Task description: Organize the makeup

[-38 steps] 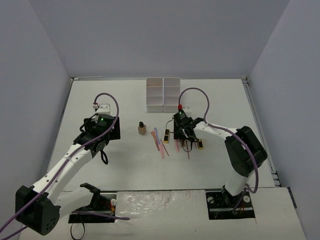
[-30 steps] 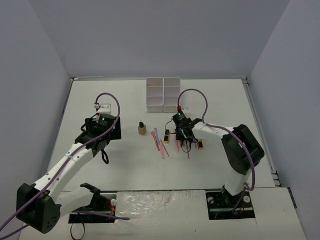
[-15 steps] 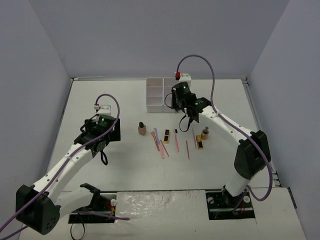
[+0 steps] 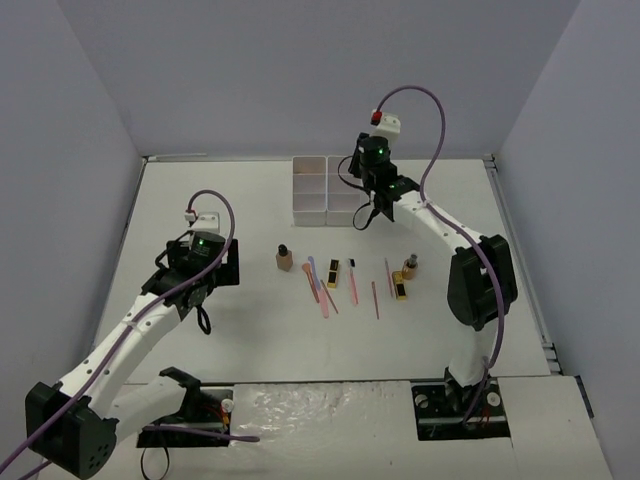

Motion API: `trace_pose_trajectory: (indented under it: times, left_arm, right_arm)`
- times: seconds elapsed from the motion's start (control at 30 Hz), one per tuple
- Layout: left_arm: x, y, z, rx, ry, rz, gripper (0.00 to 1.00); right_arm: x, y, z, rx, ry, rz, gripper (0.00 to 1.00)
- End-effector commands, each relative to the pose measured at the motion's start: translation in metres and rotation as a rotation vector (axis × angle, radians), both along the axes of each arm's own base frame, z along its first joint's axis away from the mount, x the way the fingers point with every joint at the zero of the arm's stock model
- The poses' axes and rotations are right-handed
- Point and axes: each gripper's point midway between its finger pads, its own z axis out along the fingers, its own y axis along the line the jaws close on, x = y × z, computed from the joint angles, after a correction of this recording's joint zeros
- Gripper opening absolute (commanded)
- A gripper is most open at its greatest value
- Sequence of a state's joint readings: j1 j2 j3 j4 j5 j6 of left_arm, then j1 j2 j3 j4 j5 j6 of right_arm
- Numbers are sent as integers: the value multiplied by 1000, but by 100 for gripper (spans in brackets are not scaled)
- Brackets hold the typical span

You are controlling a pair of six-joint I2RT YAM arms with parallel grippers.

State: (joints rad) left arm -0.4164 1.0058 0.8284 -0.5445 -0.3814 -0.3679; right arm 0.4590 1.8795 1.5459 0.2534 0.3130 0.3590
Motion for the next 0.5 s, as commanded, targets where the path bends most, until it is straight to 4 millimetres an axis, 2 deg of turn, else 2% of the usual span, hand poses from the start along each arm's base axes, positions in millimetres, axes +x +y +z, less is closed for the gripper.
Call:
trace_pose_trajectory:
  times: [0.0, 0.13, 0.17, 0.27, 0.47]
  left_arm:
    - [3, -3, 19, -24, -38, -22, 97]
    - [-3, -1, 15, -18, -34, -32, 97]
    - [-3, -1, 14, -18, -39, -32, 97]
    - [-5, 0, 8, -18, -47, -32, 97]
    - [-2, 1, 10, -15, -71, -28, 97]
  right_arm:
    - [23, 12, 59, 68, -306, 22, 0]
    - [32, 28, 55, 1, -409, 145, 0]
    - [30, 32, 49, -37, -432, 187, 0]
    - [24, 49, 54, -76, -541, 326, 0]
    - [18, 64, 46, -143, -649, 580, 0]
